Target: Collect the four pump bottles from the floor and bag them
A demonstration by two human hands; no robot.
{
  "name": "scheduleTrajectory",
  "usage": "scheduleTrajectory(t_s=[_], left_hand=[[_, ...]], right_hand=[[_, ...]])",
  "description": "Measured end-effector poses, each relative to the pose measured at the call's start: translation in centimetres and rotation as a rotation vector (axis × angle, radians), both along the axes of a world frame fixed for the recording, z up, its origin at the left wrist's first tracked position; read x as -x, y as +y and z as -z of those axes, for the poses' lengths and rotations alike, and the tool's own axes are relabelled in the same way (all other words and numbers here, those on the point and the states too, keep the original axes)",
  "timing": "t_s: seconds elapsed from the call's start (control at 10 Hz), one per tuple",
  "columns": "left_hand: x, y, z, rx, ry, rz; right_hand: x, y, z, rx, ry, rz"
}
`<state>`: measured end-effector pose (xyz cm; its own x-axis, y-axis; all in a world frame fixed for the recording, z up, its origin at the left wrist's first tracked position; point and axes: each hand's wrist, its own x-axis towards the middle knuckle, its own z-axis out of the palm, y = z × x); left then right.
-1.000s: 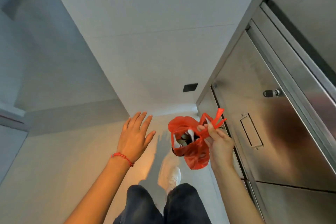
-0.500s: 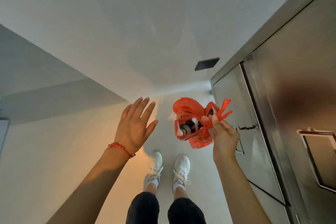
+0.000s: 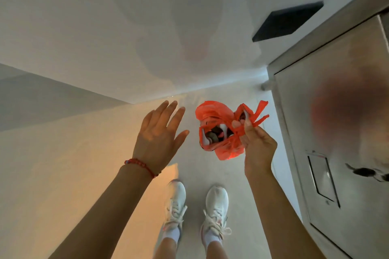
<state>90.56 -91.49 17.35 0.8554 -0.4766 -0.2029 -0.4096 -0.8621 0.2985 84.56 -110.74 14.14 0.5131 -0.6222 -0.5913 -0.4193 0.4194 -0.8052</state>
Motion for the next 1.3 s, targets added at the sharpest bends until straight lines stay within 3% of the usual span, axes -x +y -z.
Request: scheduleTrajectory(t_s=[0.4, 0.8, 1.3], left_hand=[[-1.1, 0.5, 7.1, -0.027, 0.066, -0.020], [1.0, 0.4, 7.6, -0.024, 0.127, -0.061], [2.0, -0.7, 6.5, 0.002, 0.117, -0.060]], right_hand=[[-2.6, 0.0, 7.4, -0.014, -0.041, -0.003], [-2.1, -0.9, 8.7, 0.196, -0.032, -0.053], [1.2, -2.0, 8.0, 0.207, 0.080, 0.051]])
